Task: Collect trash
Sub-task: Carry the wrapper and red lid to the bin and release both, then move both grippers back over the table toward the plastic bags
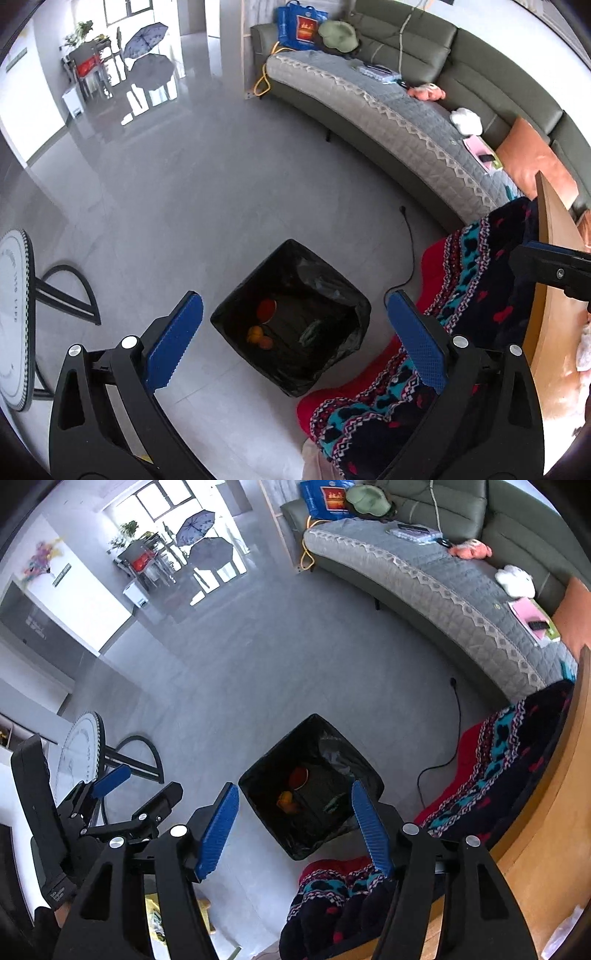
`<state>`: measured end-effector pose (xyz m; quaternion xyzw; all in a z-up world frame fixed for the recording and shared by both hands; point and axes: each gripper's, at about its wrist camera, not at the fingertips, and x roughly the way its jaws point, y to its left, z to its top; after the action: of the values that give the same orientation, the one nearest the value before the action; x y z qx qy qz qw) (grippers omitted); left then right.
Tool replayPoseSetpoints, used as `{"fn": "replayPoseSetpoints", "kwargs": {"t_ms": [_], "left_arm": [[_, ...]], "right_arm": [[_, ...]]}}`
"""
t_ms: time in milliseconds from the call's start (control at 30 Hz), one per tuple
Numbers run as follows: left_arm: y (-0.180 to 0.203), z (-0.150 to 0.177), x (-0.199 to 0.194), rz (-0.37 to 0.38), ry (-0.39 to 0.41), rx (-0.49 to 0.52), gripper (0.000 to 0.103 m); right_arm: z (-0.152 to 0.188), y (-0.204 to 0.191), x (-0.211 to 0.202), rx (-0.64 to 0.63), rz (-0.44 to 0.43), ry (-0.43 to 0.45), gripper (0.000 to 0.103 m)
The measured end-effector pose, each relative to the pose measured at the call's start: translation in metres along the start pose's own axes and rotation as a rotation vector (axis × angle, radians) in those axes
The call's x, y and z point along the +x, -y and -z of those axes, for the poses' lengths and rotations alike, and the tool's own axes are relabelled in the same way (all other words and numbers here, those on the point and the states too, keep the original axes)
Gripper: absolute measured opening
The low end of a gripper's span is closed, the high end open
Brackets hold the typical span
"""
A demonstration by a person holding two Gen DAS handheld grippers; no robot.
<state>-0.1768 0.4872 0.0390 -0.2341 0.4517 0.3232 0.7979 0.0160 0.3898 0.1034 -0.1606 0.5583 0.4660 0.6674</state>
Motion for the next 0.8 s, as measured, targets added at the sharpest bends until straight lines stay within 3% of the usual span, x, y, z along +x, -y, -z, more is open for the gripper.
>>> {"fn": "replayPoseSetpoints", "kwargs": {"t_ms": [400, 800], "left_arm": [[0.051, -0.002, -0.004, 0.097, -0.012, 0.092, 0.097], [0.161, 0.004, -0.018, 0.216, -0.002, 0.284, 0.097]], "right_arm": [[0.029, 0.048, -0.040, 0.122, 0.014, 0.055, 0.065], [0.080, 0.120, -0.101, 0.273, 0.093, 0.129, 0.065]]}}
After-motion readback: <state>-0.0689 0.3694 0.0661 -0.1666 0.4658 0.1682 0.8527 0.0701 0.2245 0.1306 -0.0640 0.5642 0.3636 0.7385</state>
